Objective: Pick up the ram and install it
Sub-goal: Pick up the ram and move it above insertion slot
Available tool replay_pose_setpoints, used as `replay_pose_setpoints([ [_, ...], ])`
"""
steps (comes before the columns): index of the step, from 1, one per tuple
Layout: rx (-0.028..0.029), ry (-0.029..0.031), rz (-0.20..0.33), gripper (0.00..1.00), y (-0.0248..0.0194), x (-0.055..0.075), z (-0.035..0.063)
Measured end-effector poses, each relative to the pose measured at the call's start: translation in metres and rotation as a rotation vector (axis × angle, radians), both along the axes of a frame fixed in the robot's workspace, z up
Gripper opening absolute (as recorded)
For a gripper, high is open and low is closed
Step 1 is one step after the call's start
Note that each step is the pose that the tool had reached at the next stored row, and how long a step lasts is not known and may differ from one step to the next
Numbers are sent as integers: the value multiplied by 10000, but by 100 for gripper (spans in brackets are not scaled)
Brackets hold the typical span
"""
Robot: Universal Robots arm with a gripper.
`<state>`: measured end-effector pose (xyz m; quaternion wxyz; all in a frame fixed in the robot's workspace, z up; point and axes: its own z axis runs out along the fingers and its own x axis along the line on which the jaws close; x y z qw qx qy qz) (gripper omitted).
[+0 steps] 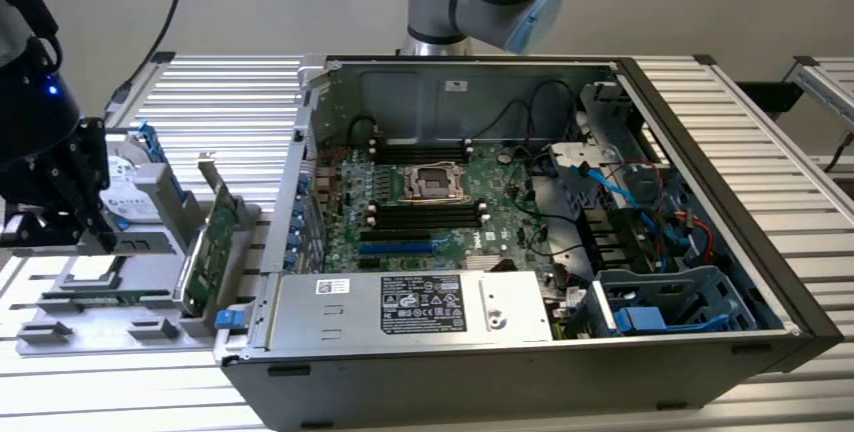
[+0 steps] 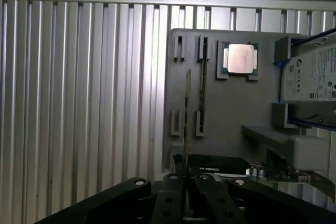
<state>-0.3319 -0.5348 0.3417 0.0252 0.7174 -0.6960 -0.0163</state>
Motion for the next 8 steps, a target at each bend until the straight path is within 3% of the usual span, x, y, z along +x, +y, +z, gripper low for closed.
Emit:
replay_pose_setpoints([
  [8, 56, 4, 69, 14, 12, 176, 275],
])
